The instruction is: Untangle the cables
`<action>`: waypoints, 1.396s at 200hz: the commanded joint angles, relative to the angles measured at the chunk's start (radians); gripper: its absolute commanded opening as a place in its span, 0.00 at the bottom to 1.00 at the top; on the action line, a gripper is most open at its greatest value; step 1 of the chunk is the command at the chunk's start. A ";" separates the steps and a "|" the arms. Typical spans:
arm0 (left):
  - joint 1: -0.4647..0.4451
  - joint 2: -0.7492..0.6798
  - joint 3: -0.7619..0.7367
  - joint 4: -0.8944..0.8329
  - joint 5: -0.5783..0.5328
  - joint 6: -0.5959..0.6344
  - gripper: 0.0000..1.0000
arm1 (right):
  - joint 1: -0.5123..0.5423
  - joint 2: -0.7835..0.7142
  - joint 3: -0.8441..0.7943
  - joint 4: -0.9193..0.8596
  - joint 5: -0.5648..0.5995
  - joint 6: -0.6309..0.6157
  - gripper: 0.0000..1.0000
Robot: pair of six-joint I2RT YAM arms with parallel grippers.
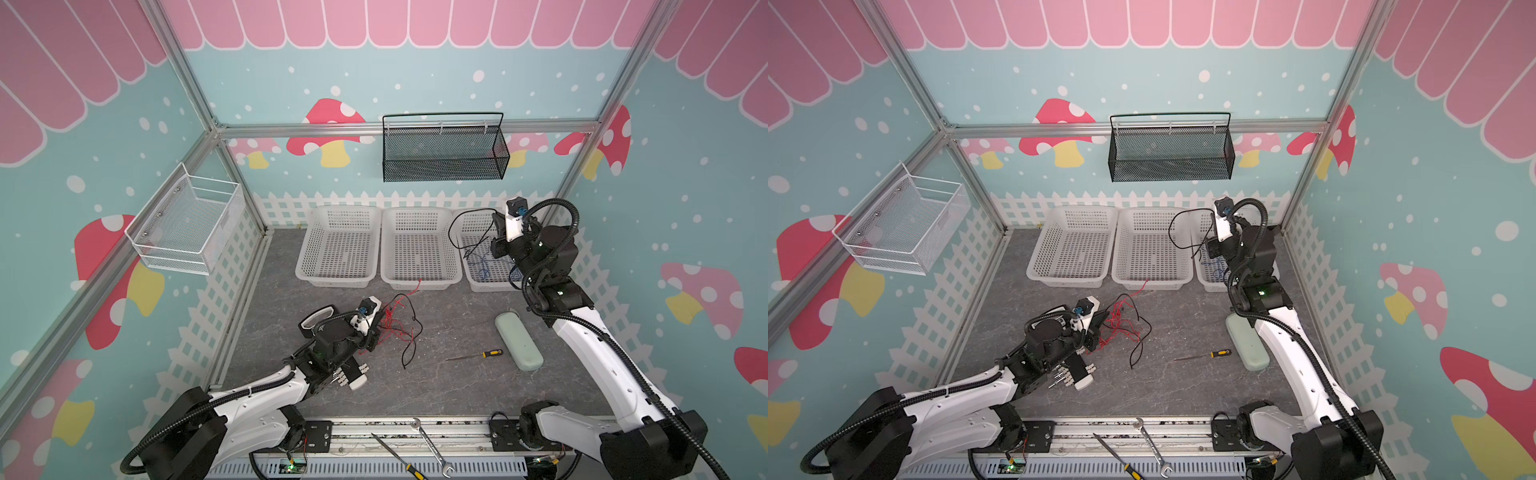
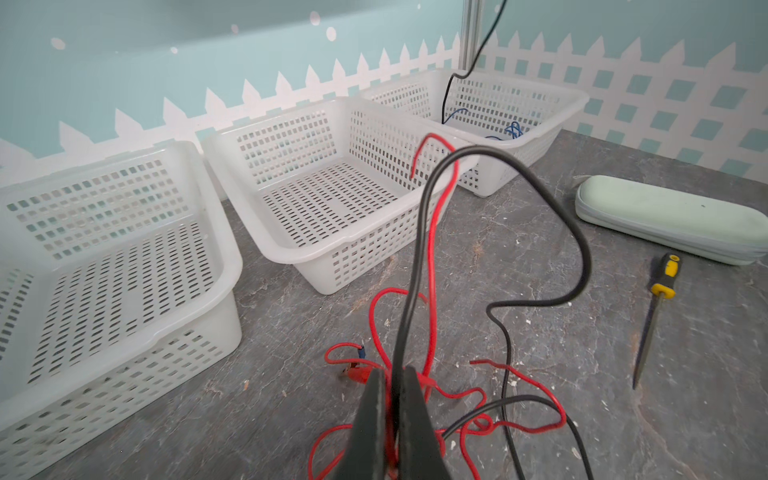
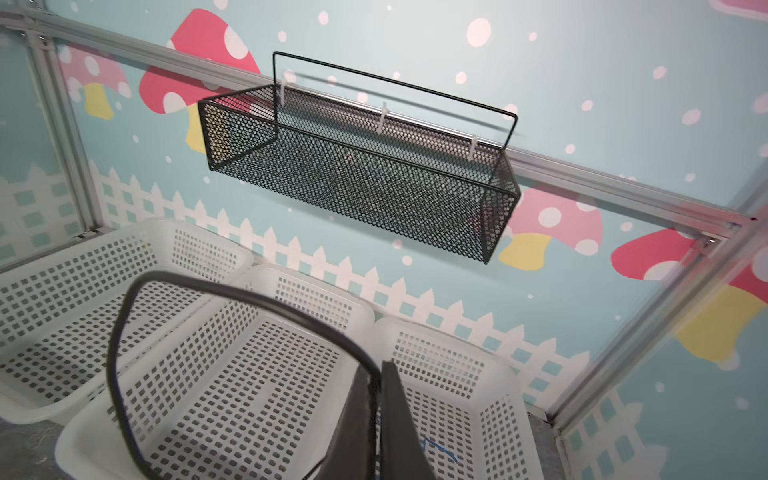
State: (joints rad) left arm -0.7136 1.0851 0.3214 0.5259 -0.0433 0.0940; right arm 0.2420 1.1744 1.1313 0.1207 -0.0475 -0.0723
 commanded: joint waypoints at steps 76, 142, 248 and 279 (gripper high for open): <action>0.003 0.128 0.079 0.062 0.072 0.021 0.00 | 0.018 0.232 0.202 0.179 -0.319 0.040 0.00; -0.001 0.148 0.079 0.082 0.074 0.015 0.00 | 0.026 0.400 0.192 0.178 -0.272 0.053 0.00; -0.003 0.177 0.085 0.105 0.056 0.010 0.00 | 0.051 0.639 0.133 0.166 -0.249 0.091 0.15; -0.005 0.174 0.082 0.106 0.049 0.008 0.00 | 0.052 0.653 0.133 0.160 -0.253 0.084 0.28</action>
State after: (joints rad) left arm -0.7147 1.2587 0.3786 0.6041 0.0185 0.1009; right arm 0.2901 1.8236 1.2579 0.2741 -0.2882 0.0204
